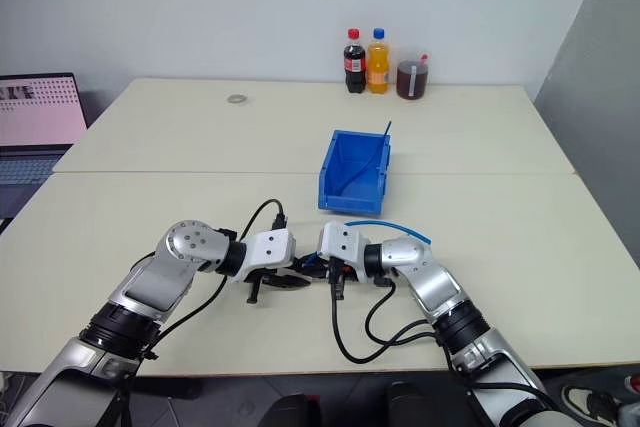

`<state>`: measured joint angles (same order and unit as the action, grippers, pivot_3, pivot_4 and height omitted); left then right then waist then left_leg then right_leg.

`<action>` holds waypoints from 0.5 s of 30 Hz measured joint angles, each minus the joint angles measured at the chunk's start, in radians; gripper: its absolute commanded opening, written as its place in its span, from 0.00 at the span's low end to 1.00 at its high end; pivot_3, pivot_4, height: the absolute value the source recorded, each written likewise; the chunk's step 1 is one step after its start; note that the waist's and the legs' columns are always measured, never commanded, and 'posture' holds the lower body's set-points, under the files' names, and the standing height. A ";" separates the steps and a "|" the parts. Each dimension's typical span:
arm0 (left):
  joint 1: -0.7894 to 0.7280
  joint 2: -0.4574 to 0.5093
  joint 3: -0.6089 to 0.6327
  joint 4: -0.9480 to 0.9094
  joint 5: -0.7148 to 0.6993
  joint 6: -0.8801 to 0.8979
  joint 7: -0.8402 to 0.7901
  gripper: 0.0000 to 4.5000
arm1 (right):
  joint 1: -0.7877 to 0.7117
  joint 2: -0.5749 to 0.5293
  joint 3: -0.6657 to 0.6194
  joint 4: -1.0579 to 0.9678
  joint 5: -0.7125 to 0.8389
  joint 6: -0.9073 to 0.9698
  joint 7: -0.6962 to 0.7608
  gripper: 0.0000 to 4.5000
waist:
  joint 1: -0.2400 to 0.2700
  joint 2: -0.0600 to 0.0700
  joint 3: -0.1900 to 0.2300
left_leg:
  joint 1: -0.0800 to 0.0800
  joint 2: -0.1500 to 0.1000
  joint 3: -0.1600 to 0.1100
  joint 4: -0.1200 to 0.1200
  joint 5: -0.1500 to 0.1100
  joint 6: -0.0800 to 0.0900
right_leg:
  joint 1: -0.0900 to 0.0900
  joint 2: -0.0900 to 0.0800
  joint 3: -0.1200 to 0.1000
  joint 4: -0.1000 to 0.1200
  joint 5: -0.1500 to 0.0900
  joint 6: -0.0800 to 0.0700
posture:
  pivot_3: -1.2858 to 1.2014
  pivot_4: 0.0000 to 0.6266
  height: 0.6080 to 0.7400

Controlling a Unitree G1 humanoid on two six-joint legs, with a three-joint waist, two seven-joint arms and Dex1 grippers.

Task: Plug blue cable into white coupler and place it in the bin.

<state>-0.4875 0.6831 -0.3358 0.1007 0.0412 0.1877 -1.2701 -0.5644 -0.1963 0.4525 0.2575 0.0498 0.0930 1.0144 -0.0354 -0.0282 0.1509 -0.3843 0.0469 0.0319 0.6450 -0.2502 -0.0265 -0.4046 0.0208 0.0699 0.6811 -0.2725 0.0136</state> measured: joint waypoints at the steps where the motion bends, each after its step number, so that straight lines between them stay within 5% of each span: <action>1: 0.003 -0.001 0.002 -0.002 0.000 0.000 0.006 0.17 | 0.000 0.000 0.000 -0.002 0.000 0.000 -0.001 0.04 | 0.000 0.000 0.000 | 0.000 0.000 0.000 0.000 0.000 0.000 | 0.000 0.000 0.000 0.000 0.000 0.000 | 0.52 0.24 1.00; 8: 0.028 -0.019 0.029 -0.018 -0.039 0.045 0.033 0.56 | 0.018 -0.022 -0.004 -0.044 -0.001 0.003 -0.015 0.04 | 0.001 0.000 0.000 | -0.001 0.000 -0.001 0.000 0.000 0.000 | 0.000 0.000 0.000 0.000 0.000 0.000 | 0.52 0.24 1.00; 15: 0.172 0.076 0.176 -0.102 -0.154 0.095 0.042 0.89 | 0.078 -0.059 -0.054 -0.189 0.046 0.129 -0.041 0.04 | -0.007 0.000 0.003 | -0.015 0.002 -0.005 0.001 0.000 0.000 | -0.011 -0.001 -0.003 0.000 -0.001 -0.001 | 0.52 0.24 1.00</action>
<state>-0.3150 0.7593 -0.1596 -0.0016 -0.1130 0.2825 -1.2277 -0.4859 -0.2551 0.3981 0.0686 0.0958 0.2222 0.9734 -0.0421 -0.0279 0.1540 -0.3989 0.0489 0.0269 0.6458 -0.2502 -0.0268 -0.4159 0.0197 0.0671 0.6815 -0.2731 0.0128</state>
